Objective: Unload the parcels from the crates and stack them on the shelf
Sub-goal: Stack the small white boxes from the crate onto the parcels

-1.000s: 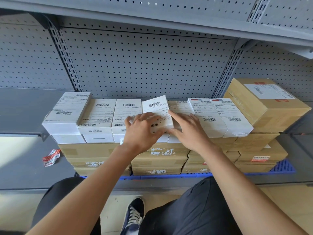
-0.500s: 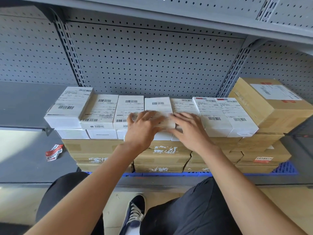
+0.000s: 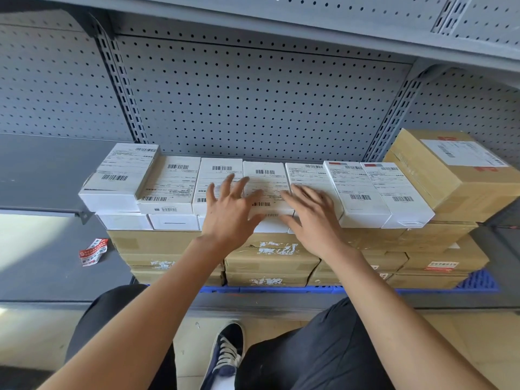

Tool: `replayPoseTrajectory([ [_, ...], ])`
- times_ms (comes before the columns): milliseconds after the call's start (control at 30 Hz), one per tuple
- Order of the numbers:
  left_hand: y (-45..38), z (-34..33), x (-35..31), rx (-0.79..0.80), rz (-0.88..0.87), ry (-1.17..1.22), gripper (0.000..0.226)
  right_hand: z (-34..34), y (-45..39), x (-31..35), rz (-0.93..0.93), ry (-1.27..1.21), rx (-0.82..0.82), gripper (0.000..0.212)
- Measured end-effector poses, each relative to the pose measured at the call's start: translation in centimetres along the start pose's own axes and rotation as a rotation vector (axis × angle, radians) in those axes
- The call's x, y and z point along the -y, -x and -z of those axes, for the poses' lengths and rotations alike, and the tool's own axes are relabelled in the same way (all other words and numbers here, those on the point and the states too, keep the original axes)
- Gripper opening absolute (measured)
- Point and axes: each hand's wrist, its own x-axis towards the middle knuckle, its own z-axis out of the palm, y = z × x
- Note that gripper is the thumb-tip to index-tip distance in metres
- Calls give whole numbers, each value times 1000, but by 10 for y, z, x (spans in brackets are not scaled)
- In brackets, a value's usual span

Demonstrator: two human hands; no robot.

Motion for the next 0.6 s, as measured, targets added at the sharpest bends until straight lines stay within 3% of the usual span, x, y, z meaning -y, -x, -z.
replayPoseTrajectory([
  [600,10,6,13,3,-13,-11,63,-8,-4,17,-59,-18,83,58],
])
